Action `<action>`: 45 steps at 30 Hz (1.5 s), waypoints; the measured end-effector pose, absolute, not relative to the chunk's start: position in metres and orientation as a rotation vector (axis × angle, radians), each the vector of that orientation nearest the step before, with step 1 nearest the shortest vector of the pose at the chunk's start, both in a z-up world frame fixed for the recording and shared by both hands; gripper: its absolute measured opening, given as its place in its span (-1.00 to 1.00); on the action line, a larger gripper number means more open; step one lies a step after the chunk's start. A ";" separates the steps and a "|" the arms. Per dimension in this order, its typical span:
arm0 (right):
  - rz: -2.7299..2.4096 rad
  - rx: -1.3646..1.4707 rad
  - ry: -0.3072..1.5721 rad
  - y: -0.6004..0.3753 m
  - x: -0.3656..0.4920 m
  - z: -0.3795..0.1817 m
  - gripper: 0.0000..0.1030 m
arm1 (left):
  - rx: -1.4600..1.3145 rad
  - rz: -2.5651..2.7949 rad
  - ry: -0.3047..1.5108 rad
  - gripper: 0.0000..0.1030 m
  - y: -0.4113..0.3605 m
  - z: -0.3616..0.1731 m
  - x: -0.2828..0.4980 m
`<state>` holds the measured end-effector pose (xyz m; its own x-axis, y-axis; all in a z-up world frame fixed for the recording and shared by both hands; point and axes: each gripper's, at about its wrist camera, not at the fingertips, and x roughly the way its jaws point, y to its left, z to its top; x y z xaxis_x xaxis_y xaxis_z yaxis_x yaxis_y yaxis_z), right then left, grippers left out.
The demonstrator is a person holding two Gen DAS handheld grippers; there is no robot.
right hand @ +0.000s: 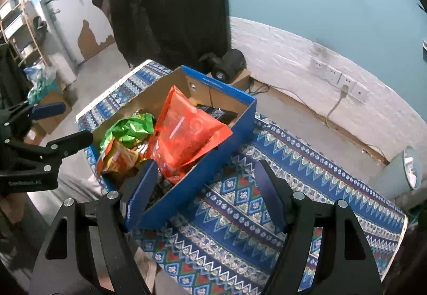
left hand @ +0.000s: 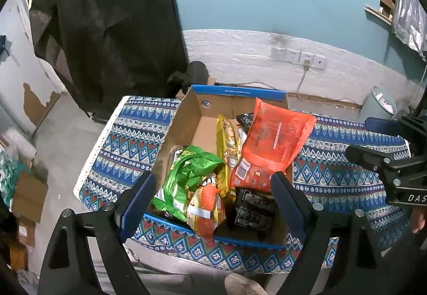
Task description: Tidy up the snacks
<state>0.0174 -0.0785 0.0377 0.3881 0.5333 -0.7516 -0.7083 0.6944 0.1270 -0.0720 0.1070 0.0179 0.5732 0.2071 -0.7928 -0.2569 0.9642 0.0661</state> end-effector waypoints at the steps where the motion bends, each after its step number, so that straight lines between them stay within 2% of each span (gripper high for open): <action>1: 0.798 -0.225 0.865 -0.079 0.018 0.037 0.44 | -0.057 0.272 0.923 0.72 0.106 0.018 -0.072; 45: 0.789 -0.225 0.858 -0.083 0.020 0.041 0.44 | -0.097 0.311 0.932 0.72 0.108 0.018 -0.074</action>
